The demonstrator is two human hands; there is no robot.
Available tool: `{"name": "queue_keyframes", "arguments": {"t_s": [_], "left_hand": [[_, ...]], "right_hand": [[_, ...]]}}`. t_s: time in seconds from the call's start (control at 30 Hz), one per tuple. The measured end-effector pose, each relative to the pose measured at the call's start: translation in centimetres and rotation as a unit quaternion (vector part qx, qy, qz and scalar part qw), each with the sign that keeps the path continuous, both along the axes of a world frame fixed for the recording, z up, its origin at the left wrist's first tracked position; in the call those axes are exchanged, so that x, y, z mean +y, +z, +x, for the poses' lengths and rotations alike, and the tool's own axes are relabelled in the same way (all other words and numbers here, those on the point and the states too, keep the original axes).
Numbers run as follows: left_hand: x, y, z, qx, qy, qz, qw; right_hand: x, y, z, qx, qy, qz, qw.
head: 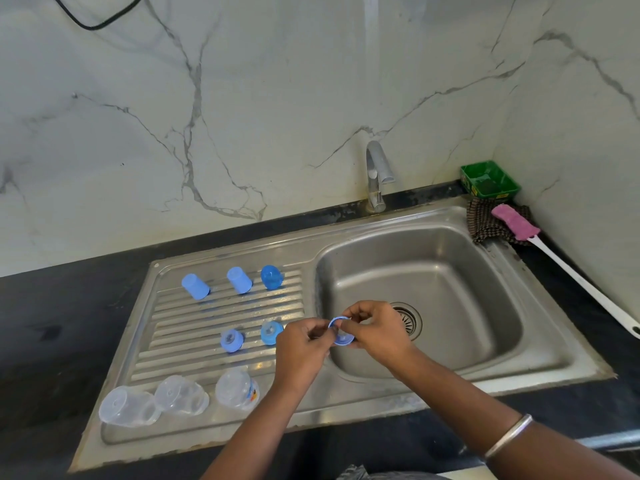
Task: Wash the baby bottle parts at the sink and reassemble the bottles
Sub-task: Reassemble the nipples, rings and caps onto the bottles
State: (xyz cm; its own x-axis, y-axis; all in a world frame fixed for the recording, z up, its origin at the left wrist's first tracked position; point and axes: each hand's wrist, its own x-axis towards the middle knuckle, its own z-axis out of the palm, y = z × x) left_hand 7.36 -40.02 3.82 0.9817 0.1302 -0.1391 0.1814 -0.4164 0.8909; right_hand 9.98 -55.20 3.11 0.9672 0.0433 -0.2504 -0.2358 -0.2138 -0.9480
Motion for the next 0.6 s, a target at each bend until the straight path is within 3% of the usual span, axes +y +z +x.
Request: {"name": "queue_keyframes", "arguments": {"t_s": [0.23, 0.5, 0.6], "left_hand": [[-0.22, -0.08, -0.3, -0.049, -0.001, 0.043, 0.998], [-0.15, 0.03, -0.42, -0.003, 0.043, -0.034, 0.999], [-0.17, 0.12, -0.34, -0.029, 0.034, -0.005, 0.999]], "right_hand": [[0.31, -0.48, -0.41, -0.07, 0.008, -0.103, 0.992], [0.06, -0.12, -0.36, -0.048, 0.025, -0.043, 0.998], [0.09, -0.02, -0.43, -0.058, 0.032, -0.07, 0.995]]}}
